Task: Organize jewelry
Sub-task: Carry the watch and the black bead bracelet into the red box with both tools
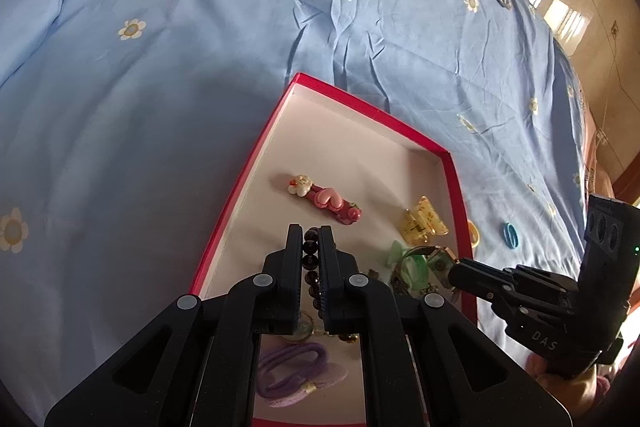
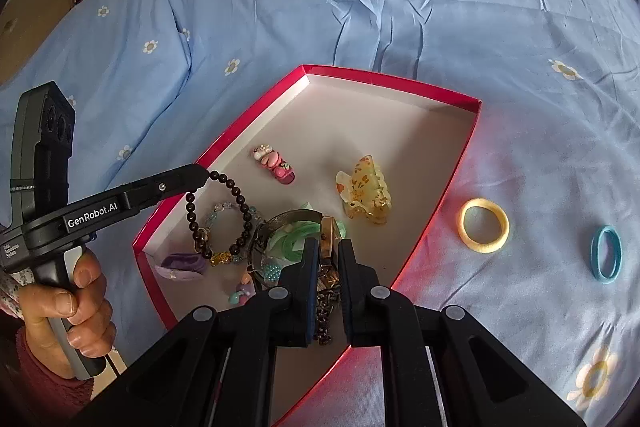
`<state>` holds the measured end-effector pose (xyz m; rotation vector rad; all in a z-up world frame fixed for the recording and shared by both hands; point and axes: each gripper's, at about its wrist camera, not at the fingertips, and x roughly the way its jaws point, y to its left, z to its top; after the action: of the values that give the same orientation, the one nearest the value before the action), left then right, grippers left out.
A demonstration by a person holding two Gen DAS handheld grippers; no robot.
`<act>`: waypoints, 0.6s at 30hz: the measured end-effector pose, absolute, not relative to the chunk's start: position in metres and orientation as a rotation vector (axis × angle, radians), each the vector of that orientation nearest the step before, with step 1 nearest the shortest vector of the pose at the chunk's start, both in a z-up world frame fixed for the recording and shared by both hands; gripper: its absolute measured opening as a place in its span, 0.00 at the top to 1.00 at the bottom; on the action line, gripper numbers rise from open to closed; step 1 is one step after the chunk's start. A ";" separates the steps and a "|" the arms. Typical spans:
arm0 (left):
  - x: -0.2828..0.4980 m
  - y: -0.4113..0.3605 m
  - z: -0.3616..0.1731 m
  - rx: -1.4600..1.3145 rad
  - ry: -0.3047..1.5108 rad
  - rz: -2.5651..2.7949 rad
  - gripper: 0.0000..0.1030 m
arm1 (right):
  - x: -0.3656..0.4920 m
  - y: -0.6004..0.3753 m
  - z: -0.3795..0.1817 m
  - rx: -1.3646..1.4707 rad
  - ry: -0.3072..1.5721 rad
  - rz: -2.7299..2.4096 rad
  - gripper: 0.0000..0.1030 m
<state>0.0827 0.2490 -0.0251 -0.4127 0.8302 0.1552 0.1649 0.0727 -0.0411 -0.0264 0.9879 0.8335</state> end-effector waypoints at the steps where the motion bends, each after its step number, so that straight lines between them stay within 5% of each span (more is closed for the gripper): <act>1: 0.083 0.250 -0.027 -0.409 0.834 0.162 0.94 | 0.165 0.074 -0.042 -0.033 0.987 0.833 0.91; 18: 0.086 0.250 -0.047 -0.346 0.897 0.241 0.94 | 0.165 0.083 -0.056 -0.062 0.995 0.826 0.92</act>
<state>0.0860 0.2502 -0.0475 -0.3459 0.8973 0.2413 0.1653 0.0834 -0.0556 -0.0619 0.9947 0.8256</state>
